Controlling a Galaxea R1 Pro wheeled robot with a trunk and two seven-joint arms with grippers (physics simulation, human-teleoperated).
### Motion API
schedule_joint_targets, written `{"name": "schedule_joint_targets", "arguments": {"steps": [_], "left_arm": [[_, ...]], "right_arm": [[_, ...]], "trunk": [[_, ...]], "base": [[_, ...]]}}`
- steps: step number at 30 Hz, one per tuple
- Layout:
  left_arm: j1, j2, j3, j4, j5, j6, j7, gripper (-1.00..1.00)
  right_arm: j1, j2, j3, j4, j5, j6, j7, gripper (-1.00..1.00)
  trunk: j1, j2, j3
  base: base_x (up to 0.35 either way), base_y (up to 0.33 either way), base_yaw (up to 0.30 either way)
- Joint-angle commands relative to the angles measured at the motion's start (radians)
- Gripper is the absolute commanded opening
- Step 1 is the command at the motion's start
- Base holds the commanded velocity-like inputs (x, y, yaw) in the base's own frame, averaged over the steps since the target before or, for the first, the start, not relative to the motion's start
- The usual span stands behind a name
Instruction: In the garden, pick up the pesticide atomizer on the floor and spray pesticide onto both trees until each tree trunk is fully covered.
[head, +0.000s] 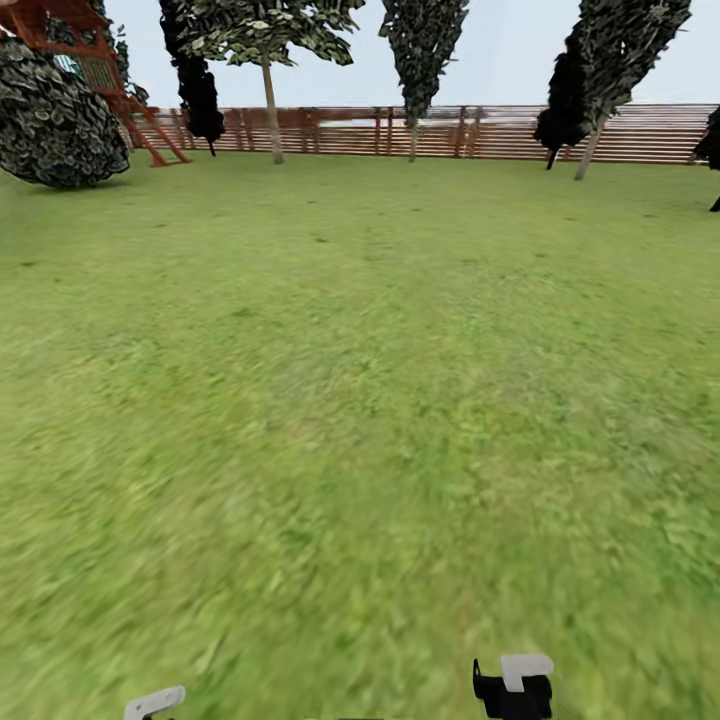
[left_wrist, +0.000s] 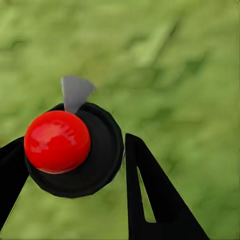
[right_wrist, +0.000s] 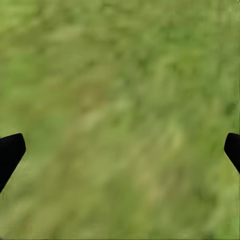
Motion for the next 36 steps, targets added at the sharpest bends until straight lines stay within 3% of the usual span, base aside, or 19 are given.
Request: {"name": "schedule_joint_targets", "arguments": {"steps": [1, 6, 19, 27, 36], "left_arm": [[-0.001, 0.000, -0.008, 0.001, 0.009, -0.003, -0.001, -1.00], [-0.001, 0.001, -0.008, 0.001, 0.010, -0.003, -0.001, -1.00], [-0.001, 0.001, -0.008, 0.001, 0.010, -0.003, -0.001, -1.00], [-0.001, 0.002, -0.008, 0.001, 0.012, -0.003, -0.001, -1.00], [-0.001, 0.003, -0.008, 0.001, 0.017, -0.003, 0.001, -1.00]], "right_arm": [[0.000, 0.000, -0.008, 0.001, 0.011, -0.002, -0.004, 1.00], [0.000, 0.000, -0.008, 0.001, 0.011, -0.002, -0.004, 1.00], [0.003, 0.016, -0.007, 0.002, 0.015, -0.002, 0.000, 1.00], [0.008, 0.016, -0.007, 0.001, 0.015, -0.002, 0.000, 1.00], [0.008, 0.016, -0.006, 0.001, 0.015, -0.002, 0.000, 1.00]], "trunk": [[0.000, 0.000, -0.001], [0.000, 0.000, -0.004], [0.000, 0.000, 0.004], [0.000, 0.000, 0.016], [0.000, 0.000, 0.030]], "base": [[0.323, 0.074, 0.282], [0.253, 0.088, 0.282], [0.008, 0.003, 0.233], [0.010, 0.000, 0.035], [0.304, 0.000, 0.002]]}}
